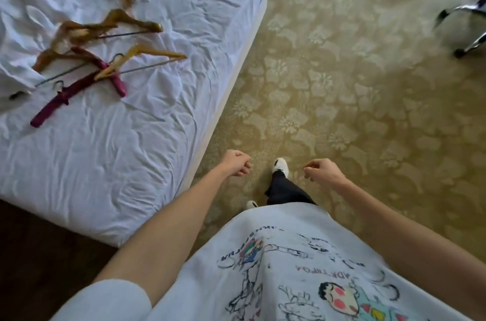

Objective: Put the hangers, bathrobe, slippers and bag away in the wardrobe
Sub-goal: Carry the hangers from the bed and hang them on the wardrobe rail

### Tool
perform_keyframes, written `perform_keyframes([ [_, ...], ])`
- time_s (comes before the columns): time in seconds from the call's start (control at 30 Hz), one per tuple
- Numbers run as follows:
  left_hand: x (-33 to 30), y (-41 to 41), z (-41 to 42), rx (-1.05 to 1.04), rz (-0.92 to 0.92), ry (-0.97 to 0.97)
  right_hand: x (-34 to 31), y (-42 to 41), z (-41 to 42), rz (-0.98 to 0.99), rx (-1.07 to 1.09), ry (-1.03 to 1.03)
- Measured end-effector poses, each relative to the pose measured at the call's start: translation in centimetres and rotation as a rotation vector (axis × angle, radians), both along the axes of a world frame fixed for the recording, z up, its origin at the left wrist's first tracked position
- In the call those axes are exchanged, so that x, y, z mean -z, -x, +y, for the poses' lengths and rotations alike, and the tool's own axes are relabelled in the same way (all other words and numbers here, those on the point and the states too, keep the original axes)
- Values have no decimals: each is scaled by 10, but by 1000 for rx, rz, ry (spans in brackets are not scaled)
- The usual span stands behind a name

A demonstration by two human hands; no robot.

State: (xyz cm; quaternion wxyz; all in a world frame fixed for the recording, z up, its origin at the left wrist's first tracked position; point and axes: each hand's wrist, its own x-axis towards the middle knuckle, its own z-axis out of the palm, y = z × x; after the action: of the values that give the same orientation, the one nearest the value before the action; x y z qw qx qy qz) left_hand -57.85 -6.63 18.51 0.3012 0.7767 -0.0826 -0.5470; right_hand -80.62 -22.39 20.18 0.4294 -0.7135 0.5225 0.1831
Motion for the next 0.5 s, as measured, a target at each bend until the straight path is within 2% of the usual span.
perform_keyframes([
  [0.27,7,-119,-186,63,-23,48,25,-103,-154,37,53,-47],
  [0.5,-7,-242,-294,-42,-71,29,14,-268,-294,-31,-85,-64],
])
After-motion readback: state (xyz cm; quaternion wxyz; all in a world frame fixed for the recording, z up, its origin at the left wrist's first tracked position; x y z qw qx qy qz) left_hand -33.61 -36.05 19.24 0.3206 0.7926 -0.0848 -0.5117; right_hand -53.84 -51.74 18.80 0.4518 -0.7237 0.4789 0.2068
